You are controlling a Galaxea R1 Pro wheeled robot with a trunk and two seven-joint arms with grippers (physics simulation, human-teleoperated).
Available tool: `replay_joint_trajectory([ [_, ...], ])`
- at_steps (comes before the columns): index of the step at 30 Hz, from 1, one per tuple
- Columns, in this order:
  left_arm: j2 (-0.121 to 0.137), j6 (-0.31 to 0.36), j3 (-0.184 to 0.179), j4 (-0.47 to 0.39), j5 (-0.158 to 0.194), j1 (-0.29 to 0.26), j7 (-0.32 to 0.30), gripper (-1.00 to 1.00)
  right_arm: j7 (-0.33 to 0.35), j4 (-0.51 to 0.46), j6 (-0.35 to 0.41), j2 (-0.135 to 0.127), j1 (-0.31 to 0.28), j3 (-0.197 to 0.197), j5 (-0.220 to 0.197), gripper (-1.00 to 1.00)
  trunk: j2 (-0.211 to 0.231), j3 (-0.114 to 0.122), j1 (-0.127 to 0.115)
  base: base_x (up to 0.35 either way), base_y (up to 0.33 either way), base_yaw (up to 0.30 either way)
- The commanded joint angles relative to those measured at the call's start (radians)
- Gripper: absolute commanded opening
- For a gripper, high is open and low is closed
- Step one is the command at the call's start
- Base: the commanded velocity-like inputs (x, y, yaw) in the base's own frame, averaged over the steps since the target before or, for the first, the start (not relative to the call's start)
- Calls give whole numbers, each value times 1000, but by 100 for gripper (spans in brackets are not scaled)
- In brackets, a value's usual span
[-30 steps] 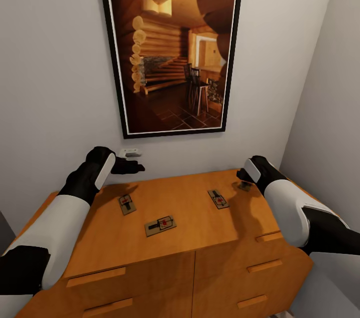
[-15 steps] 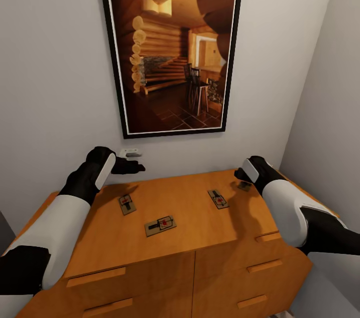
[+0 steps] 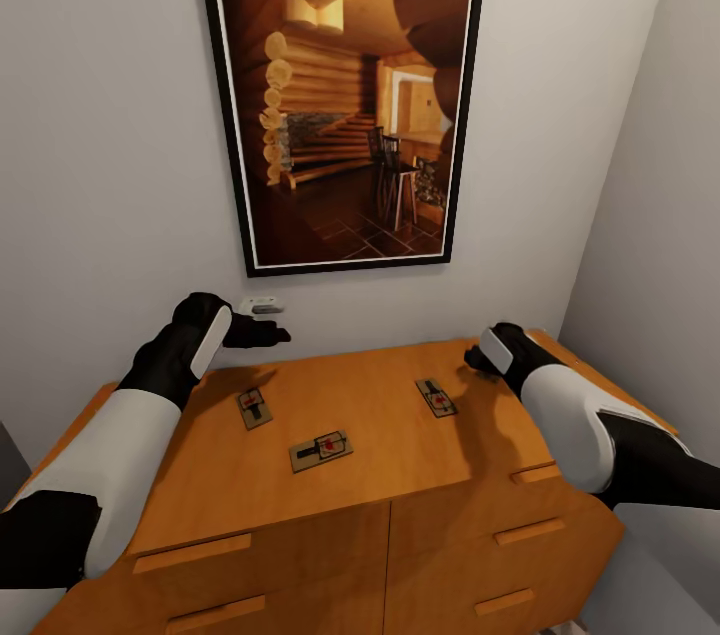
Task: Take the four mousetraps from the cabinet in the bathroom and place them on the bathroom floor. Make sure all four end up on the same floor surface, and ensure that at least two of them are either under or directly next to the same bathroom sink.
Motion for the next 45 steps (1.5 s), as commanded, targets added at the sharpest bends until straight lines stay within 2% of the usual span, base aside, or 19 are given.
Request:
replay_joint_trajectory([
  [1, 1, 2, -3, -1, -2, -1, -4, 100, -4, 6, -3, -2, 0, 1, -10, 100, -1, -1, 0, 0, 0, 0],
  [11, 1, 2, -3, -1, -2, -1, -4, 100, 25, 12, -6, -8, 0, -21, -11, 100, -1, -1, 0, 0, 0, 0],
  [35, 1, 2, -3, -1, -2, -1, -4, 100, 29, 16, -6, -6, 0, -24, -12, 100, -1, -1, 0, 0, 0, 0],
  [39, 1, 2, -3, -1, -3, -1, -4, 100, 29, 16, -6, -8, 0, -29, -27, 100, -1, -1, 0, 0, 0, 0],
  [40, 1, 2, -3, -1, -3, -1, -4, 100, 29, 16, -6, -9, 0, -29, -33, -100, -1, -1, 0, 0, 0, 0],
  [45, 1, 2, -3, -1, -3, -1, -4, 100, 30, 35, -7, -13, 0, -32, -58, -100, -1, -1, 0, 0, 0, 0],
])
